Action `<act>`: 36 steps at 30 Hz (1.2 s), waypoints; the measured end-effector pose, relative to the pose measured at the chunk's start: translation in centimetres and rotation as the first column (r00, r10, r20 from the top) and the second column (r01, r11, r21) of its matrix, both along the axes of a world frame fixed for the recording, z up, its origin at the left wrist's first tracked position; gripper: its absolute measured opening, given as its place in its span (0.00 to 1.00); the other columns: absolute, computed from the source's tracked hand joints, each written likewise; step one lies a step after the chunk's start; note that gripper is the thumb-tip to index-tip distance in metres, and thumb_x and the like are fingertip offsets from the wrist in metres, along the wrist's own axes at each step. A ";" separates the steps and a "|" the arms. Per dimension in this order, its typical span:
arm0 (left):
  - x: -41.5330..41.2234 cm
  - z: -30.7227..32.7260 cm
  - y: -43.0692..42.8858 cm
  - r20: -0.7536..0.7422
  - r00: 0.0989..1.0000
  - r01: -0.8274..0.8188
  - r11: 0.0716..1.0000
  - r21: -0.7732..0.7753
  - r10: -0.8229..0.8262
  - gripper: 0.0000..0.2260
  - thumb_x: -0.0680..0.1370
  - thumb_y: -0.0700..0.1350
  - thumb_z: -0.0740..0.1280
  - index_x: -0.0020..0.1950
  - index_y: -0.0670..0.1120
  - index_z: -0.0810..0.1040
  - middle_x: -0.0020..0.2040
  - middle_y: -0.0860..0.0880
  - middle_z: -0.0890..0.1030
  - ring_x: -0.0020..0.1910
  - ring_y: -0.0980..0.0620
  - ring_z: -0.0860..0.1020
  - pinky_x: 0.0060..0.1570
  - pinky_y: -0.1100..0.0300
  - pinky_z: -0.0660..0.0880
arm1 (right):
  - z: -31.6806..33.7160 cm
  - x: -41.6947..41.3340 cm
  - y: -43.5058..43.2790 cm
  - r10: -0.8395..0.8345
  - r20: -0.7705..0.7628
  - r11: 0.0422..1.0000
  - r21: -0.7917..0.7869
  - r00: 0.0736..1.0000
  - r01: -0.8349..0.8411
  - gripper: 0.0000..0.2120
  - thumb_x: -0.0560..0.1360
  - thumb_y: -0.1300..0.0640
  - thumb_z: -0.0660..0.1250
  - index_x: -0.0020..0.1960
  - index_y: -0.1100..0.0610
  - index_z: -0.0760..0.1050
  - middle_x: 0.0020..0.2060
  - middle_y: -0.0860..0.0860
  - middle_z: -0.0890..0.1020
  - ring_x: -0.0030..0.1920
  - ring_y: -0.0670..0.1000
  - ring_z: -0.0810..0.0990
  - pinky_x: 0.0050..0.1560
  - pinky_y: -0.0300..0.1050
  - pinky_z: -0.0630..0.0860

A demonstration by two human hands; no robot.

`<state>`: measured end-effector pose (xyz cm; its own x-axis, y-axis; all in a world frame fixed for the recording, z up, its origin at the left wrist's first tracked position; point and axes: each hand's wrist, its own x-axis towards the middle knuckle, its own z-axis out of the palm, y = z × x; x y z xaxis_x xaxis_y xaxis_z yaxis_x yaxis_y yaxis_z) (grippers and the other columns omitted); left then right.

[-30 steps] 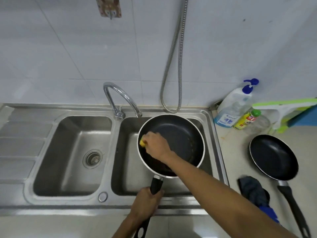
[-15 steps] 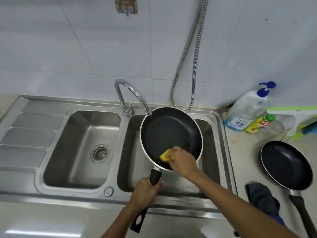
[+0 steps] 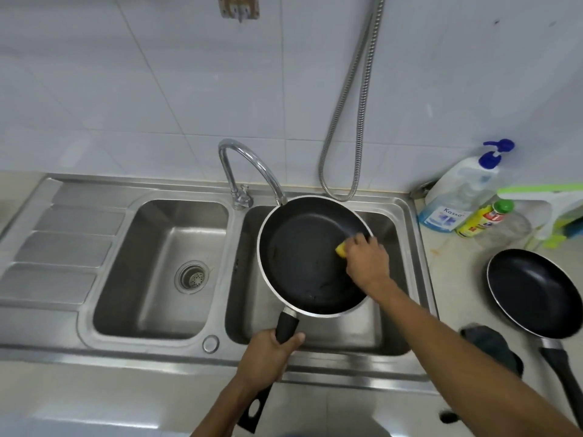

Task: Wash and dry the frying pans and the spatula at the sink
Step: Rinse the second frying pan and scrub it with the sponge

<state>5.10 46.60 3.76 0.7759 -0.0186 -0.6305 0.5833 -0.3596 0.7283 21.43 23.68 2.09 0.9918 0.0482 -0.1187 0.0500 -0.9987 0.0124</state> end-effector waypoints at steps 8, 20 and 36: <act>-0.3 0.1 -0.1 -0.003 0.993 0.116 0.993 0.004 -0.116 0.17 0.79 0.54 0.71 0.37 0.45 0.72 0.25 0.49 0.75 0.22 0.51 0.73 0.28 0.59 0.71 | 1.9 -4.9 10.0 0.238 -0.184 0.882 0.451 0.954 -0.133 0.10 0.75 0.59 0.64 0.54 0.50 0.78 0.58 0.50 0.75 0.57 0.59 0.75 0.52 0.52 0.75; -0.8 1.2 1.1 -0.002 1.000 0.016 0.999 -0.049 -0.016 0.16 0.79 0.53 0.71 0.37 0.48 0.72 0.25 0.50 0.73 0.23 0.53 0.72 0.28 0.59 0.72 | 0.0 0.0 0.8 -0.011 -0.003 0.995 0.095 1.000 0.011 0.15 0.77 0.56 0.65 0.64 0.55 0.74 0.59 0.56 0.76 0.56 0.63 0.77 0.52 0.57 0.77; -1.6 1.8 -0.4 0.009 0.999 0.045 0.998 0.038 -0.045 0.20 0.79 0.55 0.70 0.32 0.49 0.69 0.23 0.50 0.73 0.21 0.52 0.73 0.25 0.62 0.70 | 3.1 3.1 11.2 0.164 -0.153 0.859 0.508 0.975 -0.065 0.08 0.74 0.55 0.68 0.52 0.46 0.78 0.58 0.51 0.77 0.56 0.61 0.78 0.53 0.52 0.75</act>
<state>3.52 46.18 5.58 0.7807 -0.0302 -0.6242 0.5591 -0.4125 0.7192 24.50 34.87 5.15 0.9380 0.2614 -0.2276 0.1160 -0.8556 -0.5044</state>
